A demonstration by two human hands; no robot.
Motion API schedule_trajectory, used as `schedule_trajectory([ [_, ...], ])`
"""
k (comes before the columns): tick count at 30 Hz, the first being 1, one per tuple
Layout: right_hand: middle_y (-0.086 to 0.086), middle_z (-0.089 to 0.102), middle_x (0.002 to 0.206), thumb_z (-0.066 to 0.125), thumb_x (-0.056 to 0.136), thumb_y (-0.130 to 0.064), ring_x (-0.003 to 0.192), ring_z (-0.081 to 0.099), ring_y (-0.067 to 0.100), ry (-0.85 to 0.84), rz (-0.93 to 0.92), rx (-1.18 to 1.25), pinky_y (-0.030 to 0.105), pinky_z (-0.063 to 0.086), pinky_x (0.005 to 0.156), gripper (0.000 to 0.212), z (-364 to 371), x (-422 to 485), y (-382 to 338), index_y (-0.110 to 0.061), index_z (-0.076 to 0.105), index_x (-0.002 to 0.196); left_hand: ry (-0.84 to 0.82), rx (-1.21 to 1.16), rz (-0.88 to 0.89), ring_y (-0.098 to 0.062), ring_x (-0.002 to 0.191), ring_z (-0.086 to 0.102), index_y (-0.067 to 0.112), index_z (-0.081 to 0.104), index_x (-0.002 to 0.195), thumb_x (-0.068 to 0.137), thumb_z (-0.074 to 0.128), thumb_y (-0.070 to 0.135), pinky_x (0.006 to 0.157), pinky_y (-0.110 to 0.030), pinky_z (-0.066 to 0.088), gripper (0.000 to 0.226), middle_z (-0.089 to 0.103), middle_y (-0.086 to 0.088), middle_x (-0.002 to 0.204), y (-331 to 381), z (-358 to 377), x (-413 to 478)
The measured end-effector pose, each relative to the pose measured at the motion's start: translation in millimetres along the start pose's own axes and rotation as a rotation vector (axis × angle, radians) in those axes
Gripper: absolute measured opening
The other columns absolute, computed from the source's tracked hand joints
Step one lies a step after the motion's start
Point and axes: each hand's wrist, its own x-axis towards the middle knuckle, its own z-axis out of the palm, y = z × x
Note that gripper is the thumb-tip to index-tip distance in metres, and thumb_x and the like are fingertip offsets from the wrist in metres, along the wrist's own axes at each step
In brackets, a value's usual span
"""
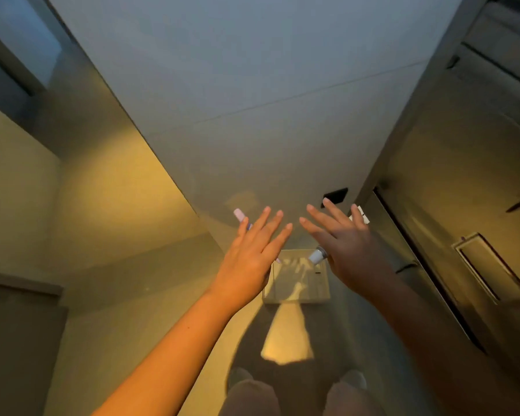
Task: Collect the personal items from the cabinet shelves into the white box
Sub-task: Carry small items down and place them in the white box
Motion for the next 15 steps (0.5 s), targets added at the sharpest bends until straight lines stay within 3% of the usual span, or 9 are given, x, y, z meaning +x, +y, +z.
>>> schedule_trajectory([
  [8, 0.019, 0.06, 0.121, 0.081, 0.049, 0.011, 0.114, 0.053, 0.042, -0.082, -0.124, 0.054, 0.066, 0.036, 0.088, 0.071, 178.2, -30.8, 64.7, -0.005, 0.062, 0.115, -0.097, 0.049, 0.041, -0.046, 0.117, 0.046, -0.002, 0.054, 0.123, 0.056, 0.074, -0.019, 0.09, -0.065, 0.033, 0.073, 0.052, -0.025, 0.128, -38.0, 197.3, -10.2],
  [15, 0.016, 0.061, 0.12, 0.085, 0.048, 0.005, 0.113, 0.055, 0.038, -0.162, -0.185, 0.049, 0.061, 0.041, 0.088, 0.068, 354.2, -77.2, 95.9, -0.009, 0.065, 0.112, -0.215, 0.106, -0.055, -0.042, 0.11, 0.055, 0.001, 0.062, 0.115, 0.048, 0.081, -0.015, 0.087, -0.062, 0.038, 0.072, 0.06, -0.023, 0.119, -83.3, 379.3, -44.8],
])
